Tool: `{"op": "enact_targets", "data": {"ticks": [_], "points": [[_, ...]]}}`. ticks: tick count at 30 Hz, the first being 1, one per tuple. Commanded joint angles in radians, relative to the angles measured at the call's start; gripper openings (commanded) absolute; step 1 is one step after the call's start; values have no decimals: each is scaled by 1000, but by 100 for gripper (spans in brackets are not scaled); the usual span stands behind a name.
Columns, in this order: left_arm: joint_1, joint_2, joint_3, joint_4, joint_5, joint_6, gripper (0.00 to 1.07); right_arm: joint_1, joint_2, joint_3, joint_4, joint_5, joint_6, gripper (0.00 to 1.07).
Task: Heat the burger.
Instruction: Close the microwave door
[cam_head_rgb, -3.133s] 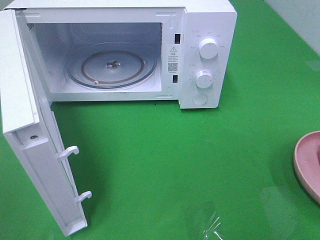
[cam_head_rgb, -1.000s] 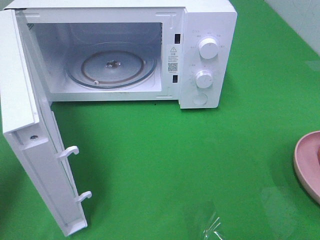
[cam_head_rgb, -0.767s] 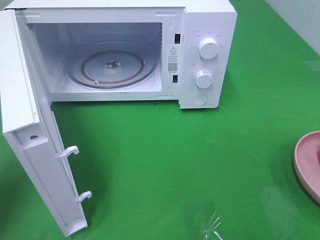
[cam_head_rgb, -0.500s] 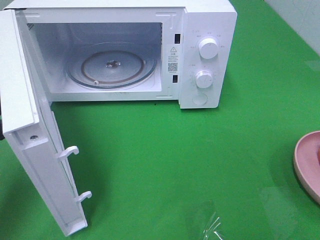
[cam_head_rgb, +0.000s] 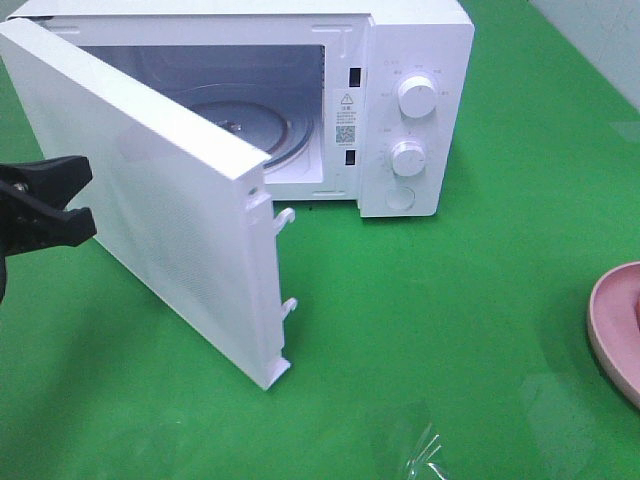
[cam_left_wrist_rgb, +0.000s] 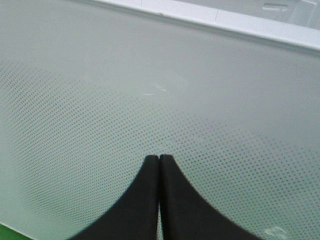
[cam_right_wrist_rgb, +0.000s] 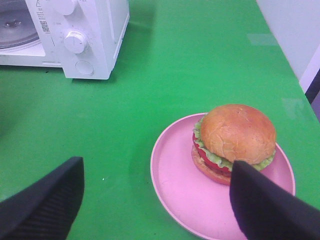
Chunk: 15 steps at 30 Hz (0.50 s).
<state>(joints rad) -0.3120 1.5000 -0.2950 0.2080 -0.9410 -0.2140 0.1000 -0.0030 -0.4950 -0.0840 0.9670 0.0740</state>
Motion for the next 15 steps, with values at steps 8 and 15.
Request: {"op": "enact_targets", "data": {"ticks": [8, 15], "points": [[-129, 88, -153, -154, 90, 38, 0, -9, -29, 5, -3, -6, -9, 75], [-201, 173, -232, -245, 90, 52, 0, -9, -29, 5, -3, -6, -9, 75]]}}
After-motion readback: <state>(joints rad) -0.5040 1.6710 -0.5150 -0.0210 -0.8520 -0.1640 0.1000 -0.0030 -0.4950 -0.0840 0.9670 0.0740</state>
